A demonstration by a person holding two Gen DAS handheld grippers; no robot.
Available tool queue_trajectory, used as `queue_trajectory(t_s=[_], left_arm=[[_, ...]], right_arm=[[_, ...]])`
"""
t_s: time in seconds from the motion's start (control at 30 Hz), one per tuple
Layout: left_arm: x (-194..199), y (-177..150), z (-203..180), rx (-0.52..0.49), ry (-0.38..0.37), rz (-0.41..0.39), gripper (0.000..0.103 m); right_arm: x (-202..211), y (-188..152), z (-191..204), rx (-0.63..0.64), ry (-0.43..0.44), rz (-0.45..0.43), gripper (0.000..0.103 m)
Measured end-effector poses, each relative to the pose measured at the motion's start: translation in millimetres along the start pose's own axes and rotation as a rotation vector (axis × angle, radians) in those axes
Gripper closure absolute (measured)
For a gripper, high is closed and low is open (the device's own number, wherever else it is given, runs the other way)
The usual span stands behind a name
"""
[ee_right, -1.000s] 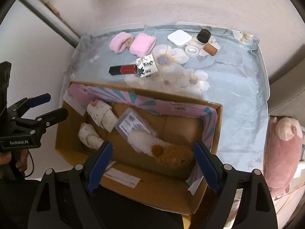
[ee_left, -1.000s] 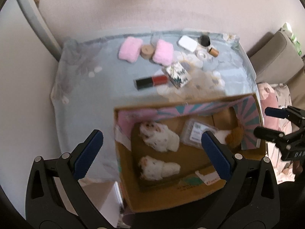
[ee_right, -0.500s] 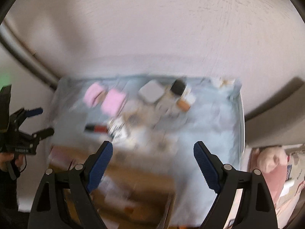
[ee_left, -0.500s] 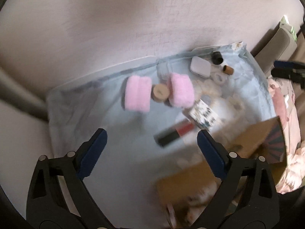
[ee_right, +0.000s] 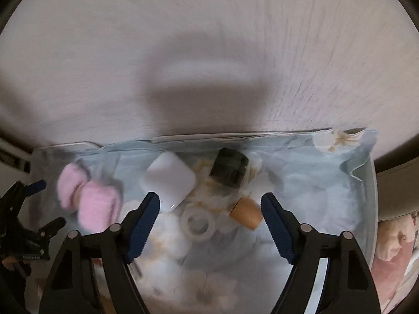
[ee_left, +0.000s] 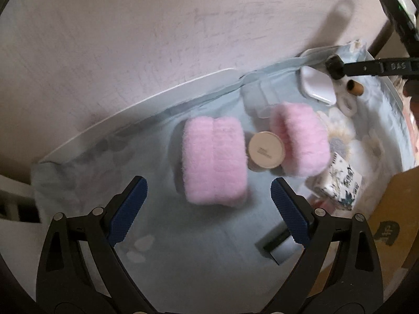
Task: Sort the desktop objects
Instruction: 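Grasp the pink fuzzy sock with the left tool while the right tool grasps the black jar, then carry the pink sock and black jar into the cardboard box and release both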
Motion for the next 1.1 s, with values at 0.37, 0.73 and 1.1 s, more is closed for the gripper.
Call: queue_trajectory(t_s=[0.37,0.73,1.1], left_arm=[[-25,16,4,-0.013,-0.071,0.007,0.049],[-21,22,7,0.021,-0.102,0.003,0.061],[31,23,-8,0.059,-0.069,-0.053,0.061]], right_arm=[[-32,27,-3,-0.04,-0.037,-0.009,0.039],[-36,31,-6,-0.042,-0.056,-0.01,0.07],[-9,14,2,0.005,-0.027,-0.004,0.07]])
Point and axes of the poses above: each gripper's, at about its wrist camera, not at the fingertips, and x roughly against the way its jaws point, z to its left, y to its top, the point moved 3 cm from there along -x, roughly the way its jaws point, and after that the axes turned 13 degrees about z, right-handed, at the moved point
